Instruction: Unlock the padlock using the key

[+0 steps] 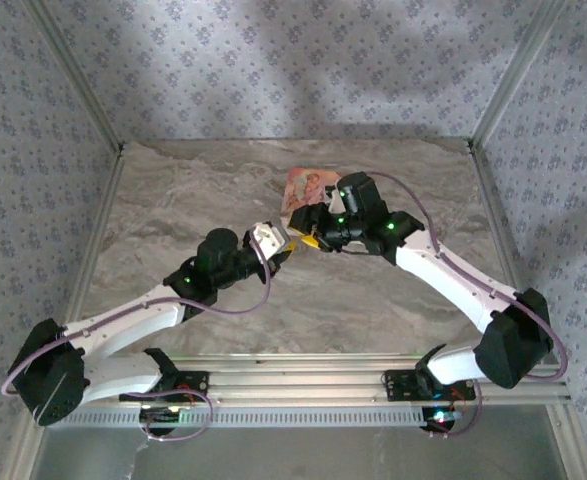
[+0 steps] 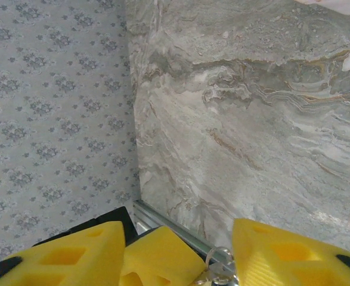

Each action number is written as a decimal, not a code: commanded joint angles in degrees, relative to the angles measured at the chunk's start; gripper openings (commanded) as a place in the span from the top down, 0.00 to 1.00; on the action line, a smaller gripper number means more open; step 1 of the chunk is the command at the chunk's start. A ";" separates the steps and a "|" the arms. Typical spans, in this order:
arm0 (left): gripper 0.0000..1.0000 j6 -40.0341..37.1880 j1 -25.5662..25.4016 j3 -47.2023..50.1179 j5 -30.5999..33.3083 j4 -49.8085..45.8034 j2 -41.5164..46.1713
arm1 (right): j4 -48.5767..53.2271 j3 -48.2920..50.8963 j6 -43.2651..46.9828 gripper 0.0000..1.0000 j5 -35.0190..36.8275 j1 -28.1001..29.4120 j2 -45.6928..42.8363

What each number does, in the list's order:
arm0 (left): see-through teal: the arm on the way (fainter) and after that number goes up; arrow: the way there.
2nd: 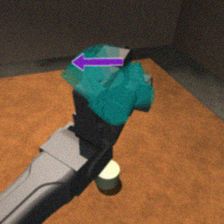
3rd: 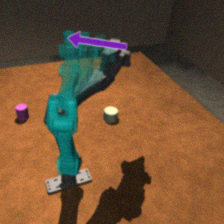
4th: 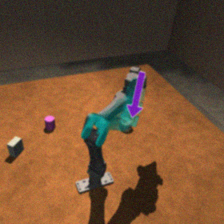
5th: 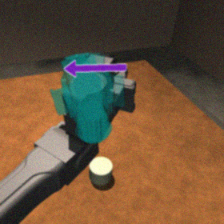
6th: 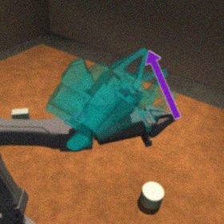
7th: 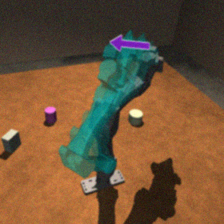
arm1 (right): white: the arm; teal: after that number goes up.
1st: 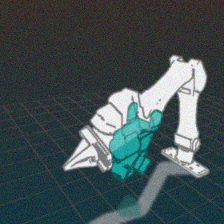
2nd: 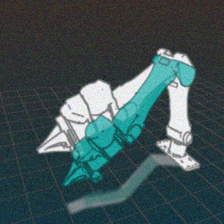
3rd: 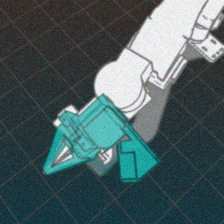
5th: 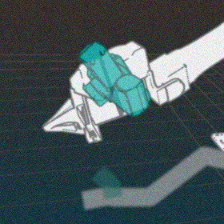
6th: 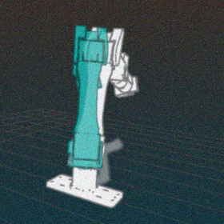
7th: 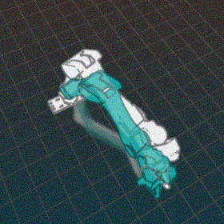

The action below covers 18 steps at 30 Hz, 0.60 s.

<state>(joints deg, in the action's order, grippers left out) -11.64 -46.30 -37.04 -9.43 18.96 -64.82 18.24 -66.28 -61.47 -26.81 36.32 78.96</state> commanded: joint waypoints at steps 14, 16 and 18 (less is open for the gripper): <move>1.00 -3.96 -0.90 -1.19 3.29 -0.55 1.37 | 0.92 -0.80 -0.65 0.98 0.09 0.34 1.86; 1.00 -4.09 -1.05 -0.95 3.10 -0.86 1.53 | 0.74 -0.82 0.41 1.00 0.18 0.09 1.88; 1.00 -3.56 -1.04 -1.02 2.93 -1.83 1.83 | -0.27 -0.76 3.27 1.00 0.01 0.07 1.56</move>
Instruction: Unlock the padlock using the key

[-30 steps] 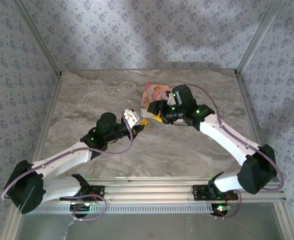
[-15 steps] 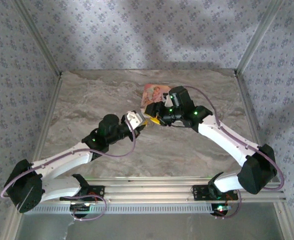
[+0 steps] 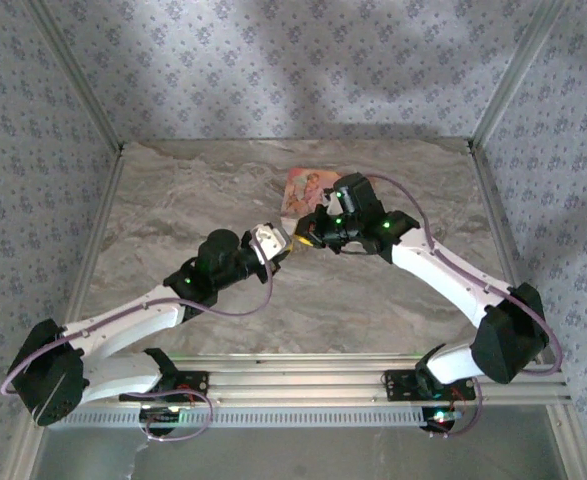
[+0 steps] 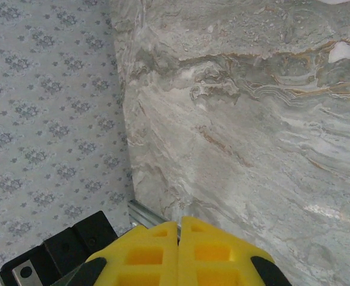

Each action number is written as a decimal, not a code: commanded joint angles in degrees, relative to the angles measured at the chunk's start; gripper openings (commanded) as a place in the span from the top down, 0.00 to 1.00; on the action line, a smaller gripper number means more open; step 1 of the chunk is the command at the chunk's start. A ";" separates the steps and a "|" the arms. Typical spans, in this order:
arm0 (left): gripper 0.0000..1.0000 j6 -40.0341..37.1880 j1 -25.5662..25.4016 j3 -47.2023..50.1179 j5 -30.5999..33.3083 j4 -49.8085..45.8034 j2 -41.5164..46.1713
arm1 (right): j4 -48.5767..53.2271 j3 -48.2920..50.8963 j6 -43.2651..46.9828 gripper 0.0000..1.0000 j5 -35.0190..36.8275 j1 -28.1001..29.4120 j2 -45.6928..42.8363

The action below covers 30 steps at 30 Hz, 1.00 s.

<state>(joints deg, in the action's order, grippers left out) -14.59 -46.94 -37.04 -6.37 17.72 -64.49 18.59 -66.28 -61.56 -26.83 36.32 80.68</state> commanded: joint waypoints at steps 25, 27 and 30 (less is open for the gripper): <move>0.70 56.06 19.52 -5.77 -42.23 23.02 -2.38 | -5.28 -3.89 67.82 1.00 -2.68 -0.48 -7.91; 0.70 56.78 19.59 -5.31 -42.14 25.67 -3.04 | -7.74 -3.52 64.59 1.00 -6.43 -1.81 -7.53; 0.69 61.07 19.91 -3.53 -42.14 34.08 -4.97 | -10.85 -3.64 60.06 1.00 -11.67 -3.48 -6.86</move>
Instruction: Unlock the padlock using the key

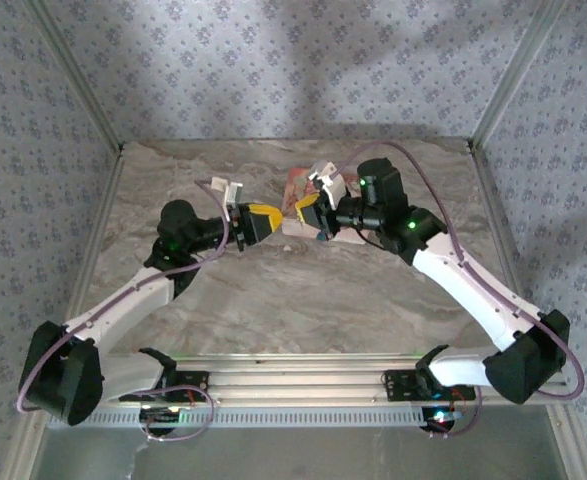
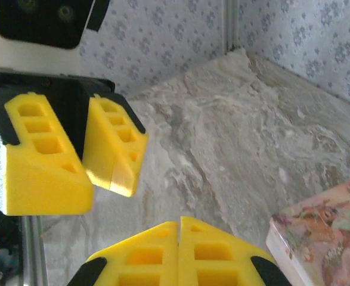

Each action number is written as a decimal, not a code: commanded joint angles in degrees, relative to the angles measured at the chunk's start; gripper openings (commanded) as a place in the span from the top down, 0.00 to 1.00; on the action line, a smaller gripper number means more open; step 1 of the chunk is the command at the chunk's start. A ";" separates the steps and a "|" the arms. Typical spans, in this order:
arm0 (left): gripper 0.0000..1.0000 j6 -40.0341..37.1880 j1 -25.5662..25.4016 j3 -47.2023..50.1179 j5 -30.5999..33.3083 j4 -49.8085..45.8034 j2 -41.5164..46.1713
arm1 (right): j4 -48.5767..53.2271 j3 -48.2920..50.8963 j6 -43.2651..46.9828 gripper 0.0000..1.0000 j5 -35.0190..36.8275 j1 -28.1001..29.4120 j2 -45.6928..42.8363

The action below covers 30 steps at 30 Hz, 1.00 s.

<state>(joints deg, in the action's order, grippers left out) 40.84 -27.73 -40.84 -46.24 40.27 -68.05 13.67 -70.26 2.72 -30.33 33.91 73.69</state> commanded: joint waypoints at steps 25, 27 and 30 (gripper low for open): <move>0.84 15.50 0.13 0.76 -4.09 30.44 -9.98 | -14.51 -0.08 -18.72 1.00 -13.37 -1.24 3.55; 0.84 15.43 0.04 0.59 -4.06 30.44 -9.99 | -14.37 -0.08 -18.63 1.00 -13.27 -1.12 3.54; 0.84 15.34 -0.13 0.41 -3.95 30.30 -9.92 | -14.05 0.12 -18.37 1.00 -13.01 -0.91 3.56</move>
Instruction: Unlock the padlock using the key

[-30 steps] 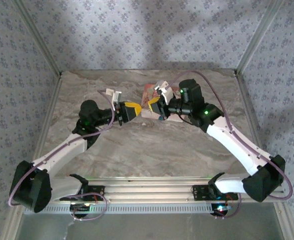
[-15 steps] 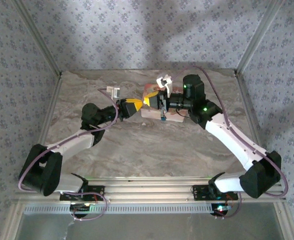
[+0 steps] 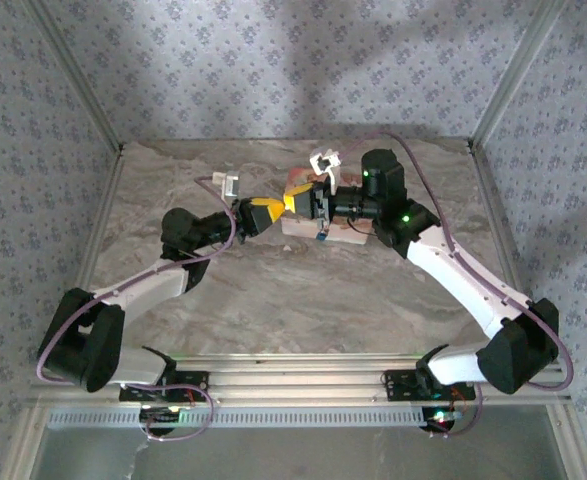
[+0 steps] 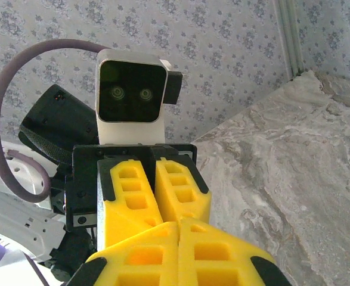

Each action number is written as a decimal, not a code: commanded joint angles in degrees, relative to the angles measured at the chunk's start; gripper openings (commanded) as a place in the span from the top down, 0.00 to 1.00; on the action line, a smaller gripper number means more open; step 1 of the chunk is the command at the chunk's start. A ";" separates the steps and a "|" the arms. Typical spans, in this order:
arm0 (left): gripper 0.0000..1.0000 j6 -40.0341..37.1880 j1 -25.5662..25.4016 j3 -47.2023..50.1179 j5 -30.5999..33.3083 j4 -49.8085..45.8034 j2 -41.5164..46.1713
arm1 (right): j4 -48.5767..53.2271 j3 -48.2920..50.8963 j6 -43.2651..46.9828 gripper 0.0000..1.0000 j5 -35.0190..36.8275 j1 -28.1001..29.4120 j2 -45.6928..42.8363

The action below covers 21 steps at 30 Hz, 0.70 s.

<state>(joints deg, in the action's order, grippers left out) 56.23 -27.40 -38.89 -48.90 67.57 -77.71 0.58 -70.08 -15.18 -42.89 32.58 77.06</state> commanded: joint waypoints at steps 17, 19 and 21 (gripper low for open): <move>1.00 -5.95 -0.98 0.66 1.33 -1.83 2.60 | -0.85 0.63 -1.75 0.79 1.65 1.02 -0.09; 1.00 -9.62 -0.83 1.97 2.50 -6.17 4.62 | -0.16 0.80 -3.87 0.49 4.57 0.71 -0.66; 1.00 -12.42 -0.40 3.58 3.52 -9.72 6.42 | 0.44 1.20 -7.41 0.36 6.77 -0.48 -1.44</move>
<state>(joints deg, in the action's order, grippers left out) 50.00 -27.86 -36.53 -46.94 62.46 -74.37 0.47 -69.54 -17.82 -39.99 33.04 76.99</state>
